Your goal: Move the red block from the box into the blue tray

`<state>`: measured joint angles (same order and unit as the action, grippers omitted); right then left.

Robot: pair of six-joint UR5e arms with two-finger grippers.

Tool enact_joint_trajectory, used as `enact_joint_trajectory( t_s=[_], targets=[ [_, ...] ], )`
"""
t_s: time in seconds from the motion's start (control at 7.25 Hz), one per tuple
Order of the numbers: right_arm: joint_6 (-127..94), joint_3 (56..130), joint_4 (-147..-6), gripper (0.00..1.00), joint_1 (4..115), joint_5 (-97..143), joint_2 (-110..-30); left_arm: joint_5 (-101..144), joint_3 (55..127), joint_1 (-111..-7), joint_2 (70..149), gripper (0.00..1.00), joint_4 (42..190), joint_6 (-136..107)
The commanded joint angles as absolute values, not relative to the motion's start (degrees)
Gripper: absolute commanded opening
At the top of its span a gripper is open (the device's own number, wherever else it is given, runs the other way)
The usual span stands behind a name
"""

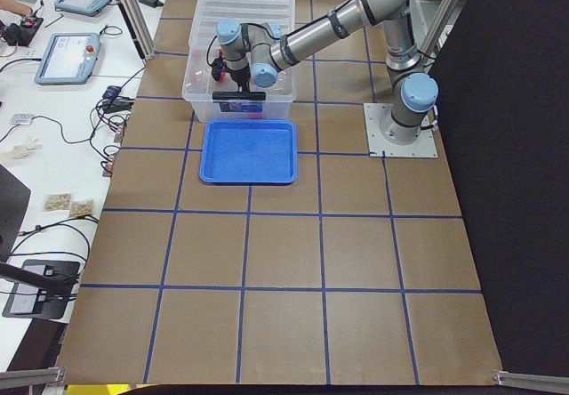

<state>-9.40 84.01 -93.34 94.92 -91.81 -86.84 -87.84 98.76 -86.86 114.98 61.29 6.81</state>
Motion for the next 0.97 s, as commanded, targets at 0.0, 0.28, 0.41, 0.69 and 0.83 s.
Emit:
enact_joint_trajectory(
  t_s=[0.0,0.28,0.41,0.69,0.83],
  targets=[
    [-9.4,84.0,-93.3,1.0,94.9,-91.8,-86.9,-88.8,96.8,-87.0,111.7,0.0,65.5,6.7],
    [-9.3,84.1,-93.3,1.0,94.9,-91.8,-86.9,-91.1,91.7,-87.1,108.1,0.0,75.0,6.2],
    [-9.3,84.1,-93.3,1.0,94.9,-91.8,-86.9,-91.1,88.7,-87.1,105.9,0.0,80.2,6.2],
    [-9.3,84.2,-93.3,1.0,94.9,-91.8,-86.9,-91.4,83.3,-85.1,103.4,0.0,86.2,6.9],
    [-9.3,84.2,-93.3,1.0,94.9,-91.9,-87.0,-91.3,82.6,-81.2,103.2,0.0,86.3,9.5]
  ],
)
